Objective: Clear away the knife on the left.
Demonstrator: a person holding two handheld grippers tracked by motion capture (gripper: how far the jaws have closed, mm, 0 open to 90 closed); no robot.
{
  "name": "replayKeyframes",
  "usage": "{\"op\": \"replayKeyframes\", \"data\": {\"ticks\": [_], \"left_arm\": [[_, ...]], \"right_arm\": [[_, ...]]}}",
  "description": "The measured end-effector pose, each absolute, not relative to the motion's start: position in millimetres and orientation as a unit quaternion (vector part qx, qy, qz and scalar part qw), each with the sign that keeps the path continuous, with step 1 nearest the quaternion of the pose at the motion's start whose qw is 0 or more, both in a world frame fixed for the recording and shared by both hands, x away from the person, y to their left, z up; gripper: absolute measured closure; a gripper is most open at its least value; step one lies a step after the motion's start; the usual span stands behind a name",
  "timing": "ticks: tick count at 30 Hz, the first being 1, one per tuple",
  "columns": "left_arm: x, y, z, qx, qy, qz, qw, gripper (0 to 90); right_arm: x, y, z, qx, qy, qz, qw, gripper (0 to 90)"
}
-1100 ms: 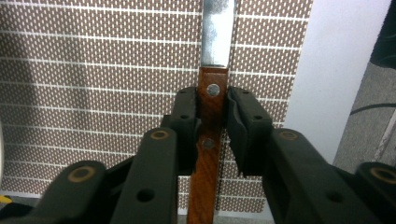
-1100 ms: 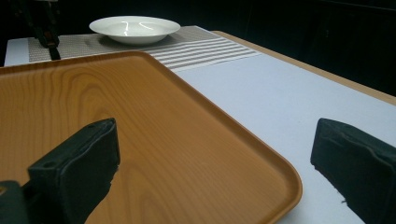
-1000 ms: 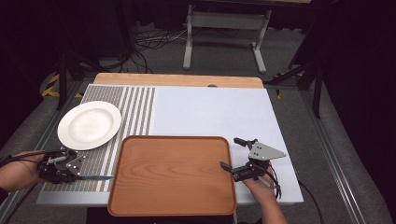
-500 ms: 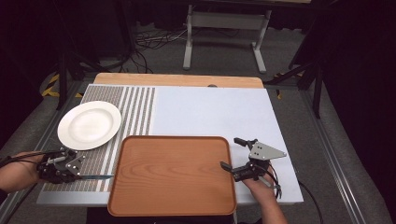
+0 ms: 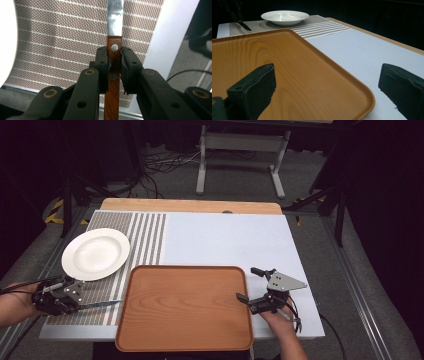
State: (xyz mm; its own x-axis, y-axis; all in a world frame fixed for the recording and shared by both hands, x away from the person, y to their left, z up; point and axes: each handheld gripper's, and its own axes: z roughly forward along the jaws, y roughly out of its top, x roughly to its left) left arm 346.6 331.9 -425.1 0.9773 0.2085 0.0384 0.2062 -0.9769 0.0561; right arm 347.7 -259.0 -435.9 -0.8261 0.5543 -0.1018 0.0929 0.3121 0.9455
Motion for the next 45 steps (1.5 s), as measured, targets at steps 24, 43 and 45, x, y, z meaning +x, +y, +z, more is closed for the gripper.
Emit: {"op": "replayKeyframes", "data": {"ticks": [24,43,45], "left_arm": [[345,304,-385,0.960,0.262,-0.002,0.100,77.7],[338,262,-383,0.934,0.334,0.002,0.125,77.6],[337,257,-383,0.931,0.343,0.002,0.128,77.6]], "right_arm": [[347,-260,-435,0.205,0.781,0.552,0.210,1.9],[347,-261,-434,0.205,0.779,0.553,0.213,1.9],[347,-261,-434,0.205,0.780,0.552,0.213,1.9]]}}
